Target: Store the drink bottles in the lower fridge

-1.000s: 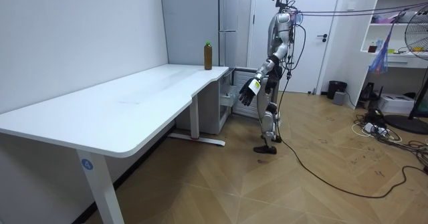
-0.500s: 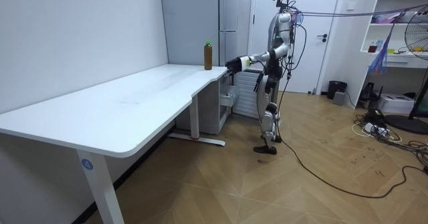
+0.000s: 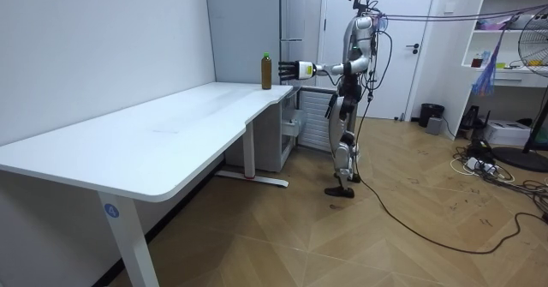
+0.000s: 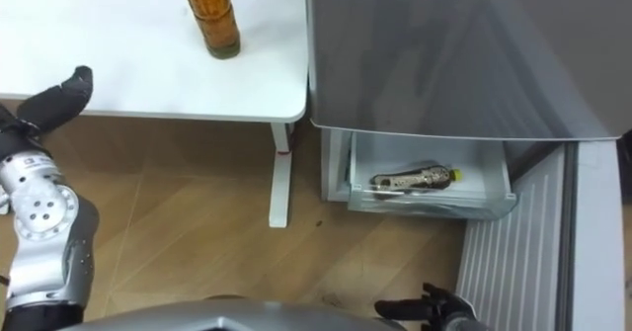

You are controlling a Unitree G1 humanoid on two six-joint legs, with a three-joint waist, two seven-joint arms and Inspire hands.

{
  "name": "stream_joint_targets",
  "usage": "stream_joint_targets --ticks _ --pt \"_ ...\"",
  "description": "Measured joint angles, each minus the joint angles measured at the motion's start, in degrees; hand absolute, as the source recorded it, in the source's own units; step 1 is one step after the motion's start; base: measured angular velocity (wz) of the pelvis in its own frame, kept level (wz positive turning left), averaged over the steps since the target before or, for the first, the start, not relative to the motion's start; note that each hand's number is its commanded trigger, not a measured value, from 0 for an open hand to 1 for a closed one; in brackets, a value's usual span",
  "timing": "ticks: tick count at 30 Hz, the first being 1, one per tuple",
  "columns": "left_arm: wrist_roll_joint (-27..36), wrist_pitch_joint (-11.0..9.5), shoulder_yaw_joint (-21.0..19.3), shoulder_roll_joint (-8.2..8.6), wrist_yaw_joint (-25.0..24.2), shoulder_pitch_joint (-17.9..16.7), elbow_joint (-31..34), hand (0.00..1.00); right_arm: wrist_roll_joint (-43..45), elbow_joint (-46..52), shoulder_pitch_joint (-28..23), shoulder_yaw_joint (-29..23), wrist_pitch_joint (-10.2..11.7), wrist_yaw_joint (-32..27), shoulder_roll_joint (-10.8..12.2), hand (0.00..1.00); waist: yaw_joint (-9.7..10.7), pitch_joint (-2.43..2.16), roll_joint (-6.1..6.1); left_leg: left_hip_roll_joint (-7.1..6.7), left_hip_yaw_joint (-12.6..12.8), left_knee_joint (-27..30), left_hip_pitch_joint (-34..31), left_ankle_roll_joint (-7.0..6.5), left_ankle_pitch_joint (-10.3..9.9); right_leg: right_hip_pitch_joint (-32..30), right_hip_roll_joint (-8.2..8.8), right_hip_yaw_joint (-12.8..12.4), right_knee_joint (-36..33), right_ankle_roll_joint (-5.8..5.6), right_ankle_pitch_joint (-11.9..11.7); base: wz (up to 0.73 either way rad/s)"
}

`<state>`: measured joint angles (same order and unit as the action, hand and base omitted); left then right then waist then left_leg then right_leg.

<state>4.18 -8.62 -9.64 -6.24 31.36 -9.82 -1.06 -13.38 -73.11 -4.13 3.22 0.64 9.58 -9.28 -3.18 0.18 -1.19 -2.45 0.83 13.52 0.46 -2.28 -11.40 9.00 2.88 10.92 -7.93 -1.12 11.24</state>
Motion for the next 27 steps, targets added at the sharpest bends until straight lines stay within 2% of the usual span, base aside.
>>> stream_joint_targets --ticks 4,7,10,14,21,24,27 --pt "-1.7 0.0 0.6 0.01 -2.4 0.3 0.0 0.00 0.0 -0.5 0.1 0.0 0.6 0.6 0.0 0.00 0.3 -0.08 0.07 -0.01 0.0 0.0 0.2 0.00 0.0 0.1 -0.01 -0.1 0.0 0.00 0.0 0.00" --pt "-2.1 0.1 0.8 0.07 -4.4 0.3 0.0 0.00 0.0 -0.4 0.1 0.0 0.6 1.0 0.0 0.00 1.3 -0.04 0.03 0.00 0.2 0.0 0.4 -0.01 0.0 0.3 0.01 -0.1 0.0 0.00 0.0 0.00" --pt "-1.9 1.1 1.5 0.07 -6.9 0.3 0.0 0.00 0.2 -0.2 0.3 -0.1 0.5 1.2 0.0 0.00 1.8 0.04 -0.11 0.06 0.6 0.0 0.7 -0.01 0.0 0.2 0.02 -0.5 0.0 0.00 0.0 -0.07" --pt "1.4 1.9 1.7 0.07 -9.4 0.5 0.0 0.00 0.4 -0.1 0.8 -0.1 0.5 1.8 0.4 0.00 2.7 0.44 -0.78 0.21 1.0 -0.3 1.2 -0.01 0.0 0.2 -0.05 -1.1 -0.2 0.00 0.0 -0.07" --pt "3.2 2.4 1.6 0.06 -11.9 1.7 0.0 0.00 0.5 -0.1 0.7 -1.2 0.0 2.1 0.8 0.00 3.1 0.44 -1.19 0.40 1.5 -0.3 1.4 -0.02 0.0 -0.1 -0.08 -1.6 -0.7 0.00 0.0 -0.04" --pt "4.8 2.9 1.6 -0.01 -13.5 3.5 -0.1 0.00 0.4 0.4 0.6 -1.1 0.0 2.0 0.7 0.00 3.1 0.49 -0.79 0.64 1.6 -0.1 1.2 -0.01 0.0 -0.1 -0.13 -1.6 -0.7 0.01 0.0 0.00" --pt "5.3 4.1 1.5 -0.19 -14.9 5.3 -0.1 0.00 0.5 1.6 -0.6 -1.2 0.0 1.8 0.2 0.00 3.0 0.30 0.21 0.65 2.0 -0.1 1.2 0.00 0.0 -0.3 -0.27 -2.1 -0.7 0.10 -0.1 -0.09"
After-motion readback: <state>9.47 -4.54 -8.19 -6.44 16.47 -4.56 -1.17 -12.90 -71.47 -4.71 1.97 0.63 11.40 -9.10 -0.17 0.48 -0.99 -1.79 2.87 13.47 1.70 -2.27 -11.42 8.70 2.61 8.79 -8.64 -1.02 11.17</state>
